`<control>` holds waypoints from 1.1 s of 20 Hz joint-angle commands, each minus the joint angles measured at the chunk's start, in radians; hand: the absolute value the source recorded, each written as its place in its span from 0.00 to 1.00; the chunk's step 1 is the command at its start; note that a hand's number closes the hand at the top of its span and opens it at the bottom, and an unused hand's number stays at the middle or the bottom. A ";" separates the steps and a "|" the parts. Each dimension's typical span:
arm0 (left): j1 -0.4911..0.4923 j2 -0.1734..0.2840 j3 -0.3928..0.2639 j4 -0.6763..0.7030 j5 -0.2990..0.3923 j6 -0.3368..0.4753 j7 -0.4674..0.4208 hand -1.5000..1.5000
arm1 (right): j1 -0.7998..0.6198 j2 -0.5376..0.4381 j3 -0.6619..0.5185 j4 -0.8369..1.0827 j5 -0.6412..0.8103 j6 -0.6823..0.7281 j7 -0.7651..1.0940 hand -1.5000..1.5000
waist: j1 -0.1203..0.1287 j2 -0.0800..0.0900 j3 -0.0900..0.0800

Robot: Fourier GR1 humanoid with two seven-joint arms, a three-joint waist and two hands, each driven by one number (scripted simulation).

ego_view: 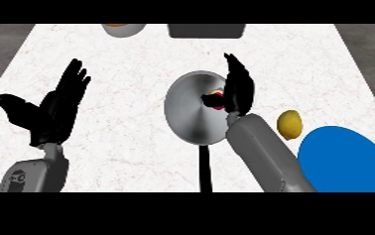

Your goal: Pick the cupcake from the plate and place it in the pan

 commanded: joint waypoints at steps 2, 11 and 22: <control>0.028 -0.011 -0.004 -0.003 -0.015 0.012 -0.010 0.50 | 0.150 -0.007 -0.055 -0.219 -0.134 -0.101 -0.141 0.00 | -0.024 -0.006 0.000; 0.046 0.021 0.036 -0.030 0.016 -0.006 0.022 0.50 | 0.589 -0.166 -0.080 -0.775 -0.510 0.057 -0.411 0.00 | -0.044 -0.010 0.001; -0.016 0.001 0.026 -0.015 -0.011 0.001 0.025 0.50 | 1.048 -0.263 -0.112 -1.089 -0.680 0.210 -0.666 0.00 | -0.016 -0.003 -0.001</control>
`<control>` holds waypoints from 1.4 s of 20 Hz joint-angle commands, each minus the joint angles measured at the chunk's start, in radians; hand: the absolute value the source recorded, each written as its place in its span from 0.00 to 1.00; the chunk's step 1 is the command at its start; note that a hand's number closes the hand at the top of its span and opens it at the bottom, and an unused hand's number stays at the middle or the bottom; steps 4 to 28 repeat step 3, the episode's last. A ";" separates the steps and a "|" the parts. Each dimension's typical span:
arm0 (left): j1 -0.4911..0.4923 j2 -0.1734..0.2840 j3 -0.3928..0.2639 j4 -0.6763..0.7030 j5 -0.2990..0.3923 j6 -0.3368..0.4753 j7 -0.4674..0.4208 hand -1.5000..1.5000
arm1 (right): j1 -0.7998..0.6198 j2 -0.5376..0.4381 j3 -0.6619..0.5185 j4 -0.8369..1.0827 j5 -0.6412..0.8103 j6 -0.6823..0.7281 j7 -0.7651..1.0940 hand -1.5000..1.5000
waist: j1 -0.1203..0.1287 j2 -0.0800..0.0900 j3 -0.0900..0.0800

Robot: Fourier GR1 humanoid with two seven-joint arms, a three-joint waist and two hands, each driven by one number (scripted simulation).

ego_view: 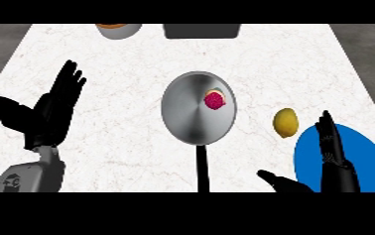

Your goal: Pick the cupcake from the plate and place it in the pan

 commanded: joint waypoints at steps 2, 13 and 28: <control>-0.015 -0.012 -0.017 -0.003 -0.025 0.000 0.011 0.50 | 0.083 -0.005 -0.069 0.014 -0.038 0.043 -0.123 0.00 | 0.011 0.002 0.000; 0.049 -0.005 -0.002 -0.045 0.000 -0.023 0.008 0.50 | 0.128 0.012 0.001 -0.017 0.001 0.039 -0.111 0.00 | 0.013 0.002 0.000; 0.049 -0.005 -0.002 -0.045 0.000 -0.023 0.008 0.50 | 0.128 0.012 0.001 -0.017 0.001 0.039 -0.111 0.00 | 0.013 0.002 0.000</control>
